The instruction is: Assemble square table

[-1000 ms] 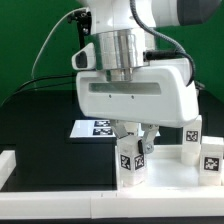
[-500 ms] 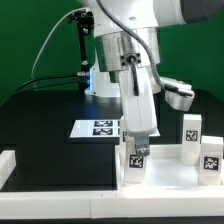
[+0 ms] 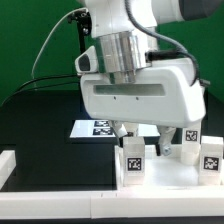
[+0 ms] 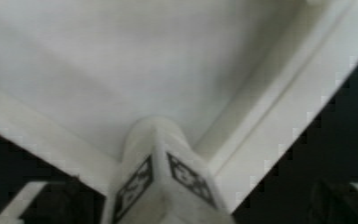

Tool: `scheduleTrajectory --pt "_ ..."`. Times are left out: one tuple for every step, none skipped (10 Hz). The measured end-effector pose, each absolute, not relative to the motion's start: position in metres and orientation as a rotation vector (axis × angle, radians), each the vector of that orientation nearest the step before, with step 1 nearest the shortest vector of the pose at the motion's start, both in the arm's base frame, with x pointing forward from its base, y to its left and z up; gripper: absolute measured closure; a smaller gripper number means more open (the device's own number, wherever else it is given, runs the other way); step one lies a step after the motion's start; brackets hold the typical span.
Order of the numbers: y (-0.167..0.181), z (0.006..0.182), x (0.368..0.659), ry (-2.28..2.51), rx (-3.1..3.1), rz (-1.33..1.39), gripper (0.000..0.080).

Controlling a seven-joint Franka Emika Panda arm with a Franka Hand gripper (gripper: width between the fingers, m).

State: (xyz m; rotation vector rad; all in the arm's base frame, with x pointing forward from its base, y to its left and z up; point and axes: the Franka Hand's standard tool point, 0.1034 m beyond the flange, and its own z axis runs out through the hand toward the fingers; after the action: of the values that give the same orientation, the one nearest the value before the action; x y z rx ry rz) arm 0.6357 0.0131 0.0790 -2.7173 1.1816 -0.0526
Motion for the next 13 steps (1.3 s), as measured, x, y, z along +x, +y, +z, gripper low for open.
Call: scheduleTrajectory --pt "0.012 0.078 0.635 1.098 -2.756 -0.059 0.0156" --pt "0.01 0.078 0.635 0.992 -2.798 -0.069 0.0151" --pt "0.009 0.078 0.635 0.883 -2.838 -0.079 0.0151" --pt "0.002 0.078 0.635 0.656 -2.915 -0.102 0.015" --pt "-0.005 0.078 0.635 0.382 -2.999 -0.126 0.015" --pt "-0.005 0.079 0.638 0.192 -3.05 -0.161 0.0153" --pt "-0.004 0.079 0.638 0.365 -3.022 -0.153 0.0268" --pt "-0.005 0.079 0.638 0.371 -3.024 -0.153 0.0268" --pt "-0.005 0.079 0.638 0.466 -3.005 -0.149 0.0404" --pt "-0.006 0.079 0.638 0.594 -2.981 -0.142 0.0514" --pt "-0.006 0.079 0.638 0.704 -2.954 -0.137 0.0514" --pt "-0.007 0.079 0.638 0.856 -2.91 -0.131 0.0514" --pt "-0.007 0.079 0.638 1.038 -2.851 -0.127 0.0514"
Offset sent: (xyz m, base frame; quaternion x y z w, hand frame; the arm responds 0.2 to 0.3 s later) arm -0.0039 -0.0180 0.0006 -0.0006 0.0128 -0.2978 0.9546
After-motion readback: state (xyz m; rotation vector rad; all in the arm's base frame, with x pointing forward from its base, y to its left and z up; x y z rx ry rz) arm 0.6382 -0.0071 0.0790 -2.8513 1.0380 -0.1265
